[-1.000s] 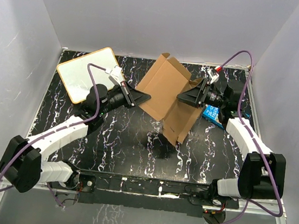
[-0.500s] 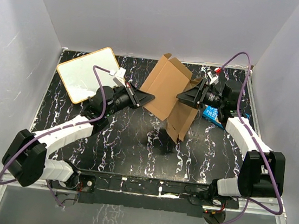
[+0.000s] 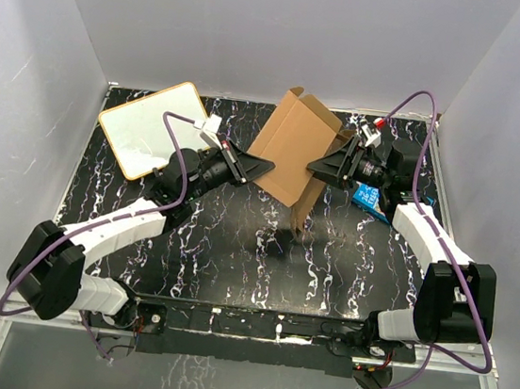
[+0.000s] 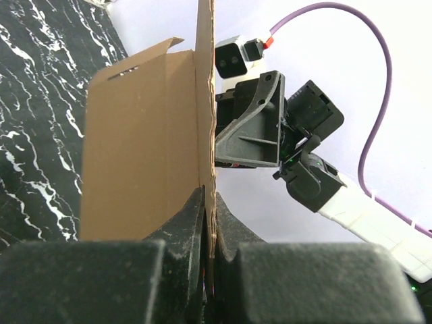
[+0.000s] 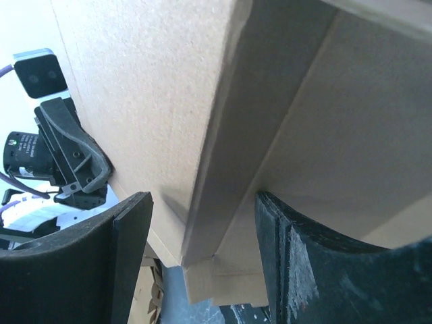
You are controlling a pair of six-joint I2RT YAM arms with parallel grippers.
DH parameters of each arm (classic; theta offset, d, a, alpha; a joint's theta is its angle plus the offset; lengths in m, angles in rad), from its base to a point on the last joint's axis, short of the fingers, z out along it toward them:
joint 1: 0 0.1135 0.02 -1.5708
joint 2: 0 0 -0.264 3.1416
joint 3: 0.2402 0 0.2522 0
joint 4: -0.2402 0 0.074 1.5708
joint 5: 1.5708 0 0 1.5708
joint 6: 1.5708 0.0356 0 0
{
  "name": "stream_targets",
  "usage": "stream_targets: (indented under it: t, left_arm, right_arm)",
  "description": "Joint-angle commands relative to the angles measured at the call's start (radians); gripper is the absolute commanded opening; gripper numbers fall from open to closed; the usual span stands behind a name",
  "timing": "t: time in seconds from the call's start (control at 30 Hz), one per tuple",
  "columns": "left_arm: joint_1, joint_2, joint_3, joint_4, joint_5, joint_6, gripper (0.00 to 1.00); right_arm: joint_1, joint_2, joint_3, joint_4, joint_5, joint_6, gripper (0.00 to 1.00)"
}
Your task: Fold the paper box
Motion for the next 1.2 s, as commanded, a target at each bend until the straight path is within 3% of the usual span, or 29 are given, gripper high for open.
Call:
stream_targets:
  t: [0.0,0.13,0.63,0.87,1.0,1.07,1.17]
  left_arm:
    - [-0.024,0.011,0.047,0.096,0.035,-0.035,0.00]
    - [-0.029,0.030,0.037,0.113,0.037,-0.051,0.00]
    - [-0.030,0.021,0.006,0.033,-0.027,-0.072,0.00]
    - [-0.030,0.035,0.002,0.074,-0.002,-0.069,0.00]
    - [-0.030,0.028,-0.005,0.097,0.020,-0.062,0.00]
    - [-0.030,0.026,-0.007,0.107,0.040,-0.061,0.00]
    - [-0.030,0.031,-0.005,0.115,0.073,-0.062,0.00]
  right_arm:
    - [0.005,-0.008,0.024,0.126,-0.044,0.077,0.67]
    - [0.005,-0.008,0.016,0.192,-0.069,0.129,0.60]
    - [-0.016,-0.042,-0.036,0.314,-0.090,0.200,0.08]
    - [-0.024,-0.046,-0.061,0.357,-0.102,0.222,0.08]
    - [-0.054,-0.058,-0.083,0.364,-0.093,0.224,0.41]
    - [-0.068,-0.059,-0.091,0.366,-0.087,0.228,0.47]
    - [-0.108,-0.055,-0.094,0.370,-0.079,0.238,0.48]
